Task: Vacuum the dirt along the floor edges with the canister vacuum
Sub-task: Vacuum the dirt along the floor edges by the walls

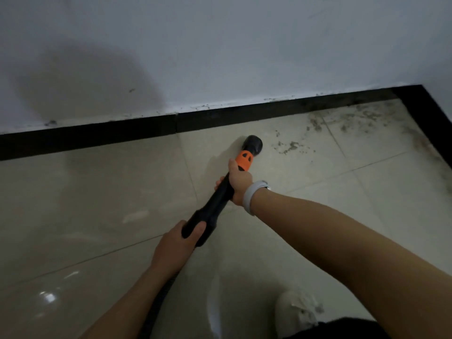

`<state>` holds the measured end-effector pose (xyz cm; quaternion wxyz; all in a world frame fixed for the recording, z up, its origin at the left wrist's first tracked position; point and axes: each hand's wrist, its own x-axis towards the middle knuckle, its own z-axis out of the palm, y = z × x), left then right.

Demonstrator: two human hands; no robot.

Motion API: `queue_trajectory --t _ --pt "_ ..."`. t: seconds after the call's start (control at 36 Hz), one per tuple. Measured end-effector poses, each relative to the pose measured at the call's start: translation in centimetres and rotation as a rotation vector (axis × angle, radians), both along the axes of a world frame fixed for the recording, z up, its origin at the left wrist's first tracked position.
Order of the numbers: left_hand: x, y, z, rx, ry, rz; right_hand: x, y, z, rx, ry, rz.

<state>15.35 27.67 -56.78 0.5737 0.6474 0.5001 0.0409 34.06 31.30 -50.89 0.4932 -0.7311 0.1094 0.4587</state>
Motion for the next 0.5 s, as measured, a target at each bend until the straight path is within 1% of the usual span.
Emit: queue_trajectory --t 0.11,0.22,0.36,0.5 --pt "-1.9 1.1 0.1 -0.021 0.006 0.033 -2.2 1.1 0.1 0.009 0.009 0.046" --pt "-2.3 2.0 0.4 0.020 0.034 0.041 -2.6 2.1 0.0 0.019 0.017 0.074" --pt "-0.2 1.4 1.0 0.042 0.047 0.057 -0.4 1.7 0.0 0.057 0.042 0.072" --pt "2.7 0.1 1.7 0.033 0.070 0.028 3.4 -0.4 -0.4 0.071 0.090 0.067"
